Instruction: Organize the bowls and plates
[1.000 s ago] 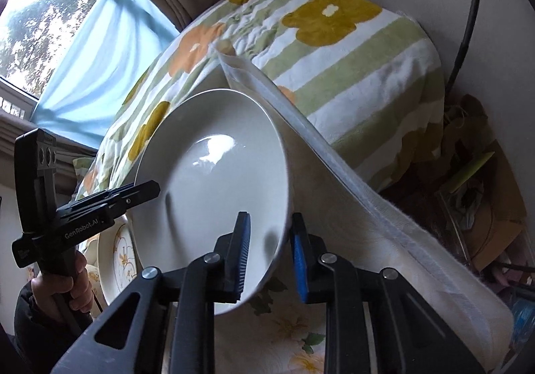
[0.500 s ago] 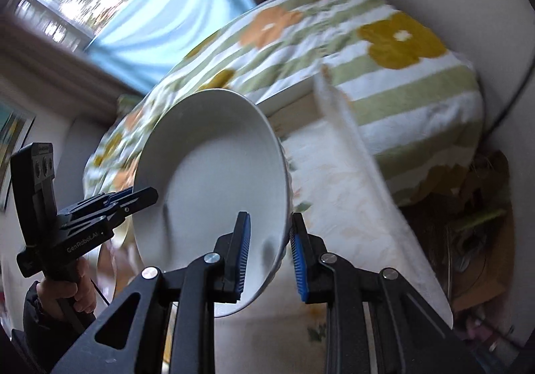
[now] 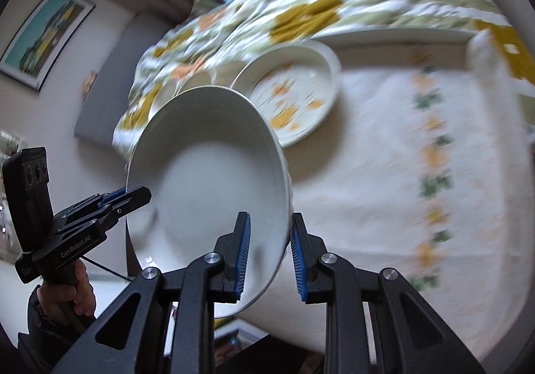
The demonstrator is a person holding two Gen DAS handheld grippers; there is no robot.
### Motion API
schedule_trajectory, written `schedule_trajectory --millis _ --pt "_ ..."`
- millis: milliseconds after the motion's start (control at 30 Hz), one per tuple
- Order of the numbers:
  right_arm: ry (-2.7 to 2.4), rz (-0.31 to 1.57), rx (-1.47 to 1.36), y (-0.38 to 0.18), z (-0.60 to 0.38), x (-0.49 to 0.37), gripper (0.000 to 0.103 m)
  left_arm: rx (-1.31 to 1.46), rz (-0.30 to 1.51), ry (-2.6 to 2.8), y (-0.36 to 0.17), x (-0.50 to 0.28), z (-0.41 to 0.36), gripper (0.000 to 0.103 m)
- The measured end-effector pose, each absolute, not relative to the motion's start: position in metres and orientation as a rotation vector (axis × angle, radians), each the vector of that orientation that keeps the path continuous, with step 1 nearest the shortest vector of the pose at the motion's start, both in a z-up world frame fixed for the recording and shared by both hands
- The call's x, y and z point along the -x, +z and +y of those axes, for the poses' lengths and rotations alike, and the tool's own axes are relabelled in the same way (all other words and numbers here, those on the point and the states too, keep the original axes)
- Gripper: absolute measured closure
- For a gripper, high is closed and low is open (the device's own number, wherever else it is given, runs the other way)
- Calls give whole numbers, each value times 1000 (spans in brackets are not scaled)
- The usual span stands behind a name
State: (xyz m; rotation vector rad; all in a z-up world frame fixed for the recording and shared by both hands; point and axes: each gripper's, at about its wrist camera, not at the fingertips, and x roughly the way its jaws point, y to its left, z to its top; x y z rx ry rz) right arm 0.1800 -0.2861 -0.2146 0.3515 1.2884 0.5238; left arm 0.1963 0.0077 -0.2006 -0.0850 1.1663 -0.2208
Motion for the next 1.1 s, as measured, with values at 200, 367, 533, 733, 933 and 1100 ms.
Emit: schedule_trajectory --millis 200,367,533,733,933,1100 --pt "568 1341 -301 -234 -236 -174 81 153 1205 -172 -230 -172 59 85" --pt "550 1359 -250 -244 -204 -168 81 214 1245 -168 -260 -160 86 85" --pt "511 1349 -186 -249 -187 -168 81 222 1257 -167 -277 -160 97 85" --pt "459 1313 -95 -251 -169 -167 81 154 1248 -144 -283 -168 91 85" --pt "419 1302 -93 -254 -167 -165 81 101 1241 -119 -290 -170 86 85" --pt "398 1276 -38 -254 -160 -162 81 13 1228 -90 -294 -166 76 85"
